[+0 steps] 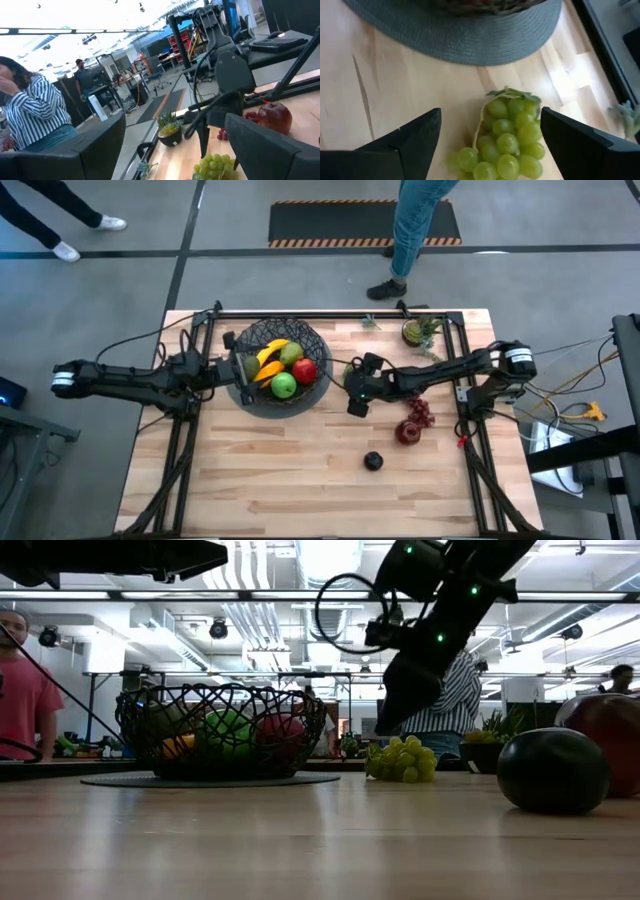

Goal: Build produce basket
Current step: Put the green grapes into the basket

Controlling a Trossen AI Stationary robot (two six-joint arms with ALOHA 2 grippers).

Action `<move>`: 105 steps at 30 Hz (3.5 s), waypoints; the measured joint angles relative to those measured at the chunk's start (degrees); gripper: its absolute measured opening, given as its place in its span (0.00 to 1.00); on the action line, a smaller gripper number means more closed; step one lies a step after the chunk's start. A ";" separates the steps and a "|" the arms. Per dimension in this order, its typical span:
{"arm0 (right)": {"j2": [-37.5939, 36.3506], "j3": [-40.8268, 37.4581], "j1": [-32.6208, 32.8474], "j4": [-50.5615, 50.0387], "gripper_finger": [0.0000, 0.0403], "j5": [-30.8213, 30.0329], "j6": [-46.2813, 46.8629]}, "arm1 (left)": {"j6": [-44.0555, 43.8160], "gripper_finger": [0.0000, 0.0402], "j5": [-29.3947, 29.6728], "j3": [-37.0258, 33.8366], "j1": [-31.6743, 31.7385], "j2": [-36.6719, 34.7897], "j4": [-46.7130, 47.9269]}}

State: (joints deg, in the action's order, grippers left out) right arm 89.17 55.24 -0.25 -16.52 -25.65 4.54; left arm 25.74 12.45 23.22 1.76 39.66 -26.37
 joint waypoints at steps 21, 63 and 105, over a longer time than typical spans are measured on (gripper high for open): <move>6.49 -0.24 -0.95 5.72 0.51 0.07 -3.22 | 0.00 0.80 -0.04 0.02 0.00 0.41 -0.24; 1.88 -0.31 -0.74 3.57 0.02 -3.02 -0.37 | 0.00 0.80 -0.04 0.02 0.00 0.42 -0.09; -21.30 0.69 1.51 7.48 0.02 -10.43 -7.98 | 0.00 0.80 -0.04 -0.04 0.00 0.39 -0.09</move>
State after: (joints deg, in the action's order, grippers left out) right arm 67.87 55.93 1.26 -9.05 -36.08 -3.44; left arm 25.74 12.40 23.18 1.75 40.05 -26.46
